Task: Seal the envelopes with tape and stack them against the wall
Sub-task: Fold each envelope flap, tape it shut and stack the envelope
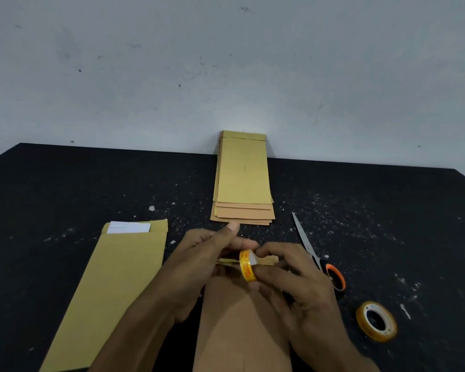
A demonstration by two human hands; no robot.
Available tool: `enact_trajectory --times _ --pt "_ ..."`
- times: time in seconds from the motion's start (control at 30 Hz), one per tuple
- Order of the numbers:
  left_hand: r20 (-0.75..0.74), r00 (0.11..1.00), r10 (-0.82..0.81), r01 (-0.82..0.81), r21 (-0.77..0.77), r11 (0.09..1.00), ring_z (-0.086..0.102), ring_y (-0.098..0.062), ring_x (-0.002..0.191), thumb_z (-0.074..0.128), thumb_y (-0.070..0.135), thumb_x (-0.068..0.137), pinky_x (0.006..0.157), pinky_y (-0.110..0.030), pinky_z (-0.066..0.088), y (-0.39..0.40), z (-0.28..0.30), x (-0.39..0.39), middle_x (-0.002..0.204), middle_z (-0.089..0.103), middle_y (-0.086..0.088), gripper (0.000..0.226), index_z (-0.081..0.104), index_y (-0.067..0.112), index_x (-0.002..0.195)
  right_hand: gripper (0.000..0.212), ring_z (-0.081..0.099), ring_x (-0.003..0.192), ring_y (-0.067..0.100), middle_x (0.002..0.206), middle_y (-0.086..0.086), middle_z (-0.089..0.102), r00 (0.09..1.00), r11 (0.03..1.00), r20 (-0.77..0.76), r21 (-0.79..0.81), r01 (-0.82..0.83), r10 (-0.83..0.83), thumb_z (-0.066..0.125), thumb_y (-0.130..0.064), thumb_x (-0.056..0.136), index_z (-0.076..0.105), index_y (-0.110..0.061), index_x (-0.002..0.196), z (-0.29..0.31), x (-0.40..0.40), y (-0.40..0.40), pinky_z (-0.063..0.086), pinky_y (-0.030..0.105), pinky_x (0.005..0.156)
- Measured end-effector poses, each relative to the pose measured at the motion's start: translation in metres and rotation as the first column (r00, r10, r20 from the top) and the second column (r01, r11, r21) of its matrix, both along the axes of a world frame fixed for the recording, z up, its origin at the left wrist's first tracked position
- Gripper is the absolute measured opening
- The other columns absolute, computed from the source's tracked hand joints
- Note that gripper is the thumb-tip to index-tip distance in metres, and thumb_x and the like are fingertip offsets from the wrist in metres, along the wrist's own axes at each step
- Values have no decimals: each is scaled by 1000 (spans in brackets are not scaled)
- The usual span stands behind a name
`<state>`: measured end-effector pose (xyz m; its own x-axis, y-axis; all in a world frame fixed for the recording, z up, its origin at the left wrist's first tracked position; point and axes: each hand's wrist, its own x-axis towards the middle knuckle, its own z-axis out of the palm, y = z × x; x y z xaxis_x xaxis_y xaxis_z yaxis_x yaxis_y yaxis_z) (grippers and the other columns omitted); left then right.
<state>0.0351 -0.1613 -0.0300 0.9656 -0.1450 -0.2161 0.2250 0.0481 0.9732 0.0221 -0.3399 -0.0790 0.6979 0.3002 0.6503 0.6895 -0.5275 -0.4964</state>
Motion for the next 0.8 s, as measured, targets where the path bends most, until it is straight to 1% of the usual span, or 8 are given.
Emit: enact_trajectory --times 0.13,0.27,0.33,0.4,0.5,0.63,0.7,0.8 --pt "73 997 -30 28 25 999 73 -30 93 52 39 93 93 -45 56 7 5 -2 94 76 -16 43 79 5 96 19 58 103 10 119 -7 59 1000 1000 18 -10 -16 16 63 -27 94 76 -19 104 0 0 -1 49 28 71" --pt "128 992 -19 13 44 999 73 -32 93 56 37 88 94 -51 55 13 7 -4 92 76 -16 40 79 5 93 17 55 99 6 117 -7 60 999 999 36 -33 -8 9 64 -24 92 74 -23 106 -1 0 -1 47 26 70" --pt "153 987 -49 38 74 997 72 -32 95 57 34 89 94 -53 54 16 7 -3 94 77 -14 37 79 5 95 17 54 99 4 117 -7 61 999 999 38 -34 -2 4 63 -26 92 72 -25 106 -1 0 -1 47 25 70" --pt "149 985 -83 74 67 995 72 -31 96 59 28 90 93 -49 56 19 7 -2 97 76 -14 32 77 3 99 17 54 100 4 117 -7 61 999 999 37 -34 1 0 63 -26 92 73 -23 105 0 -1 -1 47 23 72" --pt "130 986 -105 104 15 994 73 -31 96 64 18 84 87 -39 60 23 7 -2 99 76 -16 26 76 -1 99 18 55 102 5 115 -4 62 999 999 44 -34 -1 3 62 -25 93 75 -19 104 0 -1 0 46 21 74" --pt "116 986 -116 123 -59 991 73 -33 96 72 7 73 81 -32 60 23 7 -5 100 75 -19 22 76 -2 93 17 58 101 10 113 -5 62 999 999 39 -36 1 1 64 -24 92 76 -18 103 1 -1 -1 48 26 72" --pt "110 989 -103 111 -66 992 73 -32 95 72 5 71 78 -30 61 22 6 -5 101 75 -19 25 74 -5 93 17 58 101 11 113 -5 62 999 999 32 -33 -3 4 63 -25 93 76 -18 103 1 -1 -2 48 28 72" --pt "104 991 -82 91 -87 992 74 -30 92 71 6 72 77 -31 61 20 6 -5 100 75 -19 21 74 -4 90 18 58 101 11 115 -7 61 1000 1000 17 -23 -18 19 62 -28 94 75 -18 103 1 -1 -1 49 28 72"
